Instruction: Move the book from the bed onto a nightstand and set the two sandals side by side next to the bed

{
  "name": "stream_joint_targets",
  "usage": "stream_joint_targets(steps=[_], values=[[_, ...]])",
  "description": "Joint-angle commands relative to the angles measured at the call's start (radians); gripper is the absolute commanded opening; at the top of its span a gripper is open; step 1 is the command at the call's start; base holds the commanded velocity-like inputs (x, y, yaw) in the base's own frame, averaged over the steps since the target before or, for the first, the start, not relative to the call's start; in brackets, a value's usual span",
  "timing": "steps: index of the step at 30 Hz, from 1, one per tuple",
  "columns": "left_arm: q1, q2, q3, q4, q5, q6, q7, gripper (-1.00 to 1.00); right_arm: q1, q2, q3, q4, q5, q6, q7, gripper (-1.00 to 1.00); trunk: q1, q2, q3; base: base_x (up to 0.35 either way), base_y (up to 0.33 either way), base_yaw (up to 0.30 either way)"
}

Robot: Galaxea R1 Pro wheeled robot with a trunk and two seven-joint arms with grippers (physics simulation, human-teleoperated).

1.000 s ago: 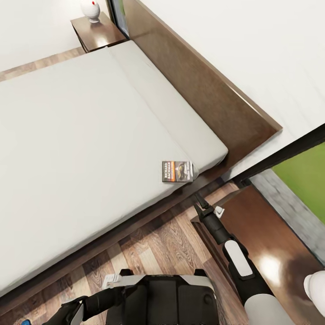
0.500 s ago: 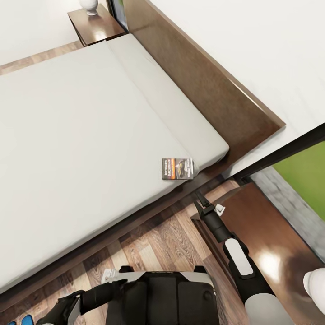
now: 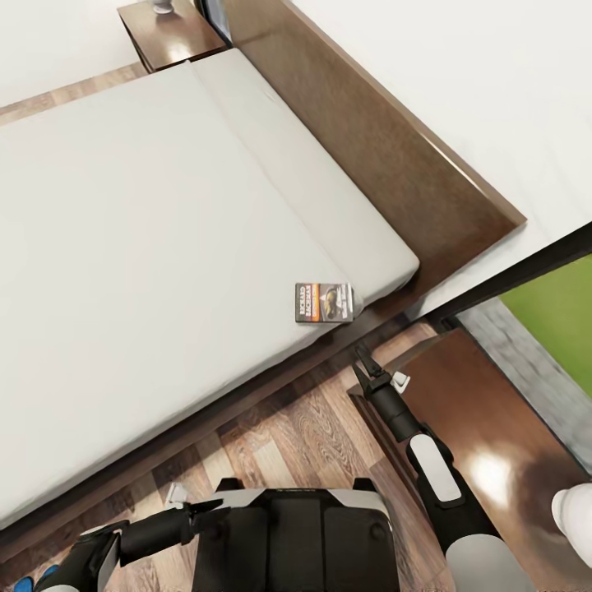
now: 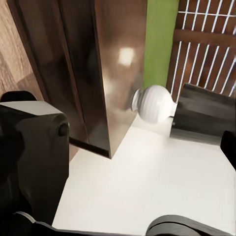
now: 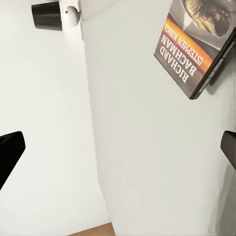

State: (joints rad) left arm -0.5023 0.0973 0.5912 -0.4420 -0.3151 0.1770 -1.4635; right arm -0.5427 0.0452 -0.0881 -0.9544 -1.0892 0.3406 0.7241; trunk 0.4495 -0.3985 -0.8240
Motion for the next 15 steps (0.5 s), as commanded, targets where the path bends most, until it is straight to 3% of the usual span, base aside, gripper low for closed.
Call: stream_joint_targets(steps=[1, 15], values=[[-0.001, 0.001, 0.008, 0.0, -0.009, 0.01, -0.011, 1.0, 0.0, 0.001, -0.002, 0.0, -0.008, 0.009, 0.001, 1.0, 0.001, -0.002, -0.003, 0.0, 0.0, 0.0], [-0.001, -0.001, 0.006, 0.003, -0.007, 0.009, -0.011, 1.0, 0.0, 0.001, -0.002, -0.001, -0.008, 0.009, 0.0, 1.0, 0.001, -0.002, -0.012, 0.0, 0.0, 0.0]])
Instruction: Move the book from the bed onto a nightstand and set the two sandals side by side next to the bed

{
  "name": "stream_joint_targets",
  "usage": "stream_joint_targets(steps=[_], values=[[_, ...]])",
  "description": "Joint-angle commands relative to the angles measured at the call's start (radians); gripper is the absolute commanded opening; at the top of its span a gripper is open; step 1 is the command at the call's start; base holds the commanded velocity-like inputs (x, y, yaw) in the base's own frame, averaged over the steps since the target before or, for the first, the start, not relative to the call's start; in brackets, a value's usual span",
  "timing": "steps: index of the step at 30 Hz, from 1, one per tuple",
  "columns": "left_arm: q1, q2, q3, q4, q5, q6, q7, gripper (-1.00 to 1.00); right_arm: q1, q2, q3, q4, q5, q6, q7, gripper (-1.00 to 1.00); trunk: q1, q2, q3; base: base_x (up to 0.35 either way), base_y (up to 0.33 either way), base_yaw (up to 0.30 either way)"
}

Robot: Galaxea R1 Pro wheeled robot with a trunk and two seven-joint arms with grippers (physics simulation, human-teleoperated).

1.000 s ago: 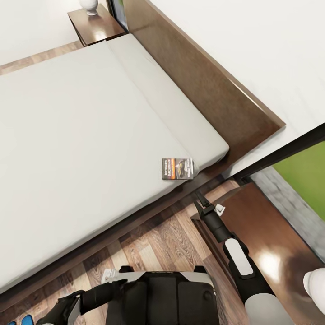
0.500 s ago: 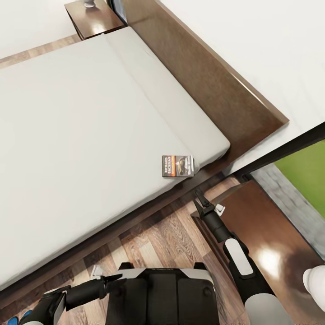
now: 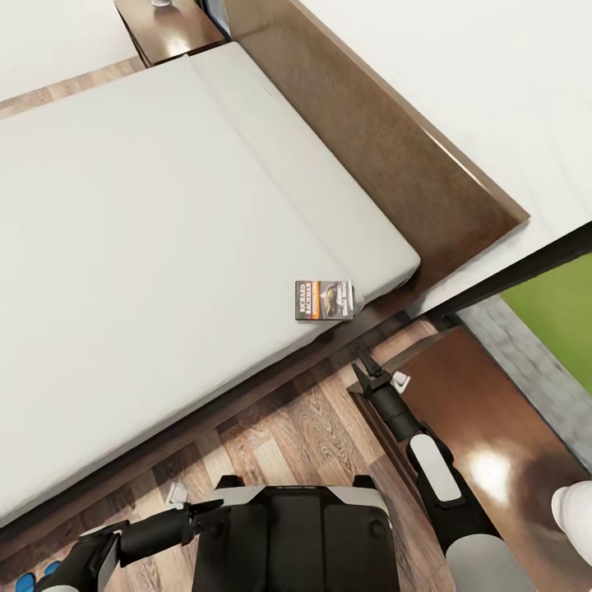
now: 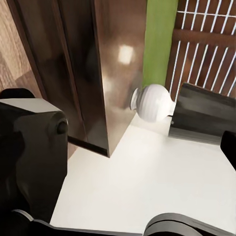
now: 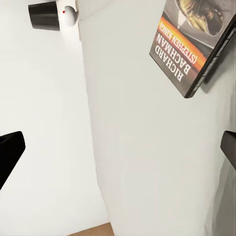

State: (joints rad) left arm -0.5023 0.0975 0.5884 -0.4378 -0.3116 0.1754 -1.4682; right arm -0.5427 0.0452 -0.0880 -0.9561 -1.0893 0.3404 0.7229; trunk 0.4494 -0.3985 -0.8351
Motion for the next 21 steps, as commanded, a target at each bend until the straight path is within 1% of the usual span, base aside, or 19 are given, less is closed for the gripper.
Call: stream_joint_targets(steps=[1, 3, 6, 7, 8, 9, 10, 13, 14, 15, 19, 21], values=[[-0.001, -0.001, 0.008, -0.001, -0.011, 0.01, -0.007, 1.0, 0.0, 0.001, -0.002, 0.0, -0.008, 0.008, 0.0, 1.0, 0.001, -0.001, -0.001, 0.0, 0.0, 0.0], [-0.001, -0.002, 0.008, 0.0, -0.012, 0.01, -0.006, 1.0, 0.0, 0.004, -0.001, 0.002, -0.001, 0.005, -0.006, 1.0, 0.001, -0.001, -0.001, 0.0, 0.0, 0.0], [-0.001, -0.006, 0.008, 0.0, -0.012, 0.01, -0.005, 1.0, 0.0, 0.006, -0.005, 0.002, 0.04, 0.002, -0.021, 1.0, 0.001, -0.001, -0.001, 0.0, 0.0, 0.0], [-0.001, -0.007, 0.008, 0.0, -0.012, 0.01, -0.005, 1.0, 0.0, 0.006, -0.006, 0.002, 0.045, 0.002, -0.025, 1.0, 0.001, -0.001, -0.001, 0.0, 0.0, 0.0], [-0.001, -0.008, 0.008, 0.001, -0.012, 0.01, -0.004, 1.0, -0.001, 0.007, -0.007, 0.002, 0.052, -0.002, -0.04, 1.0, 0.001, -0.001, -0.001, 0.0, 0.0, 0.0], [-0.001, -0.009, 0.008, 0.001, -0.012, 0.01, -0.004, 1.0, -0.002, 0.008, -0.008, 0.002, 0.056, -0.02, -0.071, 1.0, 0.001, -0.001, -0.001, 0.0, 0.0, 0.0], [-0.001, -0.009, 0.008, 0.001, -0.012, 0.01, -0.003, 1.0, -0.002, 0.008, -0.007, 0.001, 0.058, -0.034, -0.092, 1.0, 0.001, -0.001, -0.001, 0.0, 0.0, 0.0], [-0.001, -0.013, 0.008, 0.001, -0.013, 0.01, -0.002, 1.0, -0.004, 0.01, -0.007, 0.001, 0.061, -0.14, -0.216, 1.0, 0.001, -0.001, -0.001, 0.0, 0.0, 0.0], [-0.001, -0.017, 0.008, 0.001, -0.013, 0.01, -0.001, 1.0, -0.005, 0.01, -0.007, 0.001, 0.061, -0.162, -0.243, 1.0, 0.001, -0.001, -0.001, 0.0, 0.0, 0.0], [-0.001, -0.02, 0.008, 0.001, -0.014, 0.01, -0.001, 1.0, -0.006, 0.009, -0.007, 0.001, 0.061, -0.176, -0.26, 1.0, 0.001, -0.001, -0.001, 0.0, 0.0, 0.0], [-0.001, -0.024, 0.008, 0.001, -0.015, 0.01, 0.001, 1.0, -0.013, 0.009, -0.007, -0.001, 0.06, -0.192, -0.28, 1.0, 0.001, -0.001, -0.001, 0.0, 0.0, 0.0], [-0.001, -0.024, 0.008, 0.001, -0.015, 0.009, 0.001, 1.0, -0.034, 0.008, -0.007, -0.002, 0.059, -0.195, -0.285, 1.0, 0.001, -0.001, -0.001, 0.0, 0.0, 0.0]])
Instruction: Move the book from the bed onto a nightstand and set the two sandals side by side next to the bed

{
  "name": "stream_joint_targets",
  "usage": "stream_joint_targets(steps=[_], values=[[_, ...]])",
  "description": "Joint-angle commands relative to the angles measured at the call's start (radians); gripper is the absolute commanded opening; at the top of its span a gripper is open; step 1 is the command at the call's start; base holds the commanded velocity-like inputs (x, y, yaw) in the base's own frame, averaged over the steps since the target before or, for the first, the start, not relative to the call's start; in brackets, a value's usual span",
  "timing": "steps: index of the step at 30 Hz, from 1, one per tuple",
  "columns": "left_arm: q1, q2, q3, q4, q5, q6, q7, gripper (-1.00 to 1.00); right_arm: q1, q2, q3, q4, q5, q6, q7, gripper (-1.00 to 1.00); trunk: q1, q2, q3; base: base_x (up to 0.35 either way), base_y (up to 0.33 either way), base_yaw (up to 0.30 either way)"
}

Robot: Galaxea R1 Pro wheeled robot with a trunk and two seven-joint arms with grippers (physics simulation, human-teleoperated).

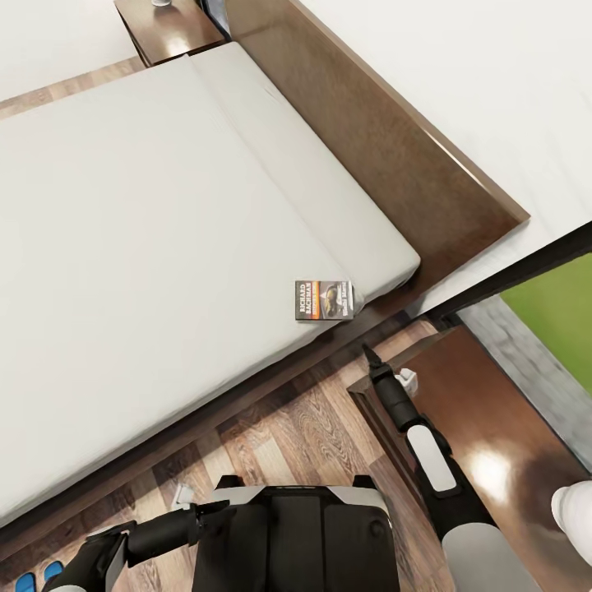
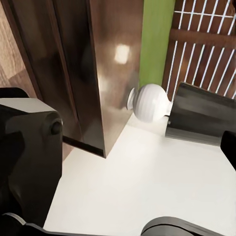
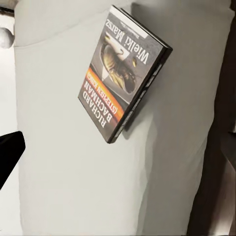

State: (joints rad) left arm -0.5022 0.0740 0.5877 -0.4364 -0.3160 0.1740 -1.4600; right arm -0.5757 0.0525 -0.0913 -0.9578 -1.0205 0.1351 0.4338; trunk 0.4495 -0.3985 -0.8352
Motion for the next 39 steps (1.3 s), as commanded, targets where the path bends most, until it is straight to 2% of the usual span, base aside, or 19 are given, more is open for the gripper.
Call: stream_joint_targets(steps=[1, 9, 14, 22, 29, 31, 35, 39], values=[[-0.001, -0.001, 0.008, -0.001, -0.011, 0.01, -0.007, 1.0, -0.009, 0.001, -0.004, 0.0, -0.011, 0.01, 0.003, 1.0, 0.001, -0.001, -0.001, 0.0, 0.0, 0.0], [-0.001, -0.002, 0.008, -0.001, -0.012, 0.011, -0.006, 1.0, -0.045, 0.001, -0.004, -0.009, -0.015, 0.008, 0.001, 1.0, 0.001, -0.001, -0.001, 0.0, 0.0, 0.0], [-0.001, -0.006, 0.008, 0.0, -0.012, 0.01, -0.005, 1.0, -0.047, 0.001, -0.004, -0.092, -0.016, 0.01, 0.005, 1.0, 0.001, -0.001, -0.001, 0.0, 0.0, 0.0], [0.0, -0.009, 0.008, 0.001, -0.012, 0.01, -0.005, 1.0, -0.047, 0.002, 0.0, -0.166, -0.018, 0.116, 0.016, 1.0, 0.001, -0.001, -0.001, 0.0, 0.0, 0.0], [0.001, -0.01, 0.008, 0.001, -0.012, 0.01, -0.005, 1.0, -0.047, 0.002, 0.002, -0.175, -0.02, 0.132, 0.031, 1.0, 0.001, -0.001, -0.001, 0.0, 0.0, 0.0], [0.001, -0.01, 0.008, 0.001, -0.012, 0.009, -0.005, 1.0, -0.047, 0.002, 0.012, -0.175, -0.022, 0.134, 0.055, 1.0, 0.001, -0.001, -0.001, 0.0, 0.0, 0.0], [0.001, -0.016, 0.008, 0.002, -0.012, 0.009, -0.005, 1.0, -0.047, 0.001, 0.042, -0.174, -0.022, 0.135, 0.066, 1.0, 0.001, -0.001, -0.001, 0.0, 0.0, 0.0], [0.001, -0.02, 0.008, 0.002, -0.013, 0.009, -0.005, 1.0, -0.047, 0.002, 0.053, -0.174, -0.023, 0.153, 0.069, 1.0, 0.001, -0.001, -0.001, 0.0, 0.0, 0.0]])
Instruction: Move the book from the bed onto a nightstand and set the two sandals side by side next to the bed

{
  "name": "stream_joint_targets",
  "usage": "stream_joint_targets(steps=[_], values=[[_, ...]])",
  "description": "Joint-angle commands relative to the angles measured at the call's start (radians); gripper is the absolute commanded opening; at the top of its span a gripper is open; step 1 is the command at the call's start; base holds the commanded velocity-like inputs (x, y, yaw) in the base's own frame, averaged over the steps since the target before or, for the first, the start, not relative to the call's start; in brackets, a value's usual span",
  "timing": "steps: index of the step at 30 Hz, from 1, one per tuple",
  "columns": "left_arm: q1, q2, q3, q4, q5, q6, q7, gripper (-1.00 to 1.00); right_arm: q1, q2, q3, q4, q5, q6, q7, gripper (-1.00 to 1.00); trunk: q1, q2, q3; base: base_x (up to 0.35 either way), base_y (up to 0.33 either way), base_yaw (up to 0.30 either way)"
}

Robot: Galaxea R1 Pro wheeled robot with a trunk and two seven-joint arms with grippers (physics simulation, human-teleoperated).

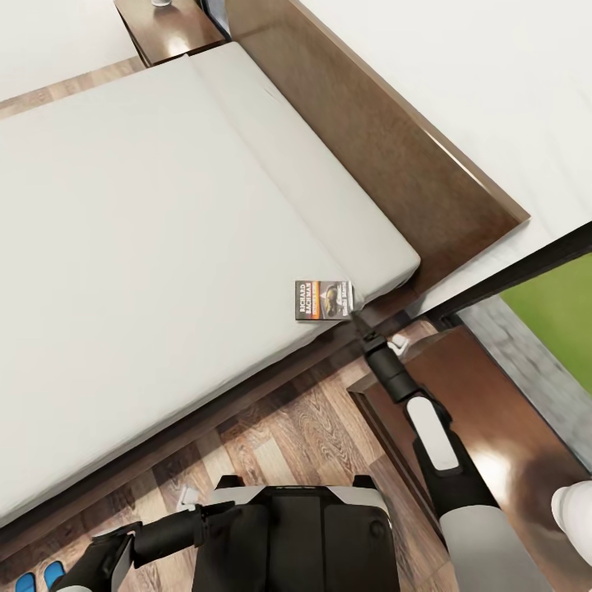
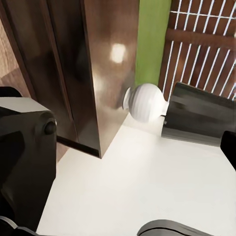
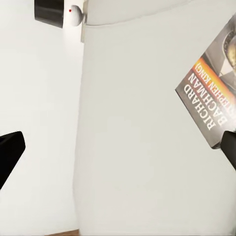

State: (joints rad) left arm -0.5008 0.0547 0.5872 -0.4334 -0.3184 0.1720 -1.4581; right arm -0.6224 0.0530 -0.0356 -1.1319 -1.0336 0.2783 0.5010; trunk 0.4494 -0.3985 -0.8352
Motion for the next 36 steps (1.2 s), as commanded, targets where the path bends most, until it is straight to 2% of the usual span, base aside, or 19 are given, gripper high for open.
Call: stream_joint_targets(steps=[1, 8, 25, 36], values=[[-0.001, -0.001, 0.008, -0.001, -0.011, 0.011, -0.007, 1.0, 0.0, 0.001, -0.001, 0.0, -0.009, 0.014, 0.002, 1.0, 0.001, -0.001, -0.001, 0.0, 0.0, 0.0], [-0.001, -0.002, 0.009, -0.001, -0.011, 0.011, -0.007, 1.0, 0.0, 0.0, 0.024, 0.007, -0.009, 0.029, 0.003, 1.0, 0.001, -0.001, -0.001, 0.0, 0.0, 0.0], [-0.001, -0.003, 0.01, -0.001, -0.011, 0.009, -0.007, 1.0, 0.0, 0.002, 0.027, 0.008, -0.009, 0.028, 0.001, 1.0, 0.001, -0.001, -0.001, 0.002, 0.0, 0.0], [-0.001, -0.003, 0.01, -0.001, -0.011, 0.009, -0.007, 1.0, 0.0, 0.002, 0.027, 0.008, -0.009, 0.028, 0.002, 1.0, 0.001, -0.001, -0.001, 0.098, 0.014, 0.0]])
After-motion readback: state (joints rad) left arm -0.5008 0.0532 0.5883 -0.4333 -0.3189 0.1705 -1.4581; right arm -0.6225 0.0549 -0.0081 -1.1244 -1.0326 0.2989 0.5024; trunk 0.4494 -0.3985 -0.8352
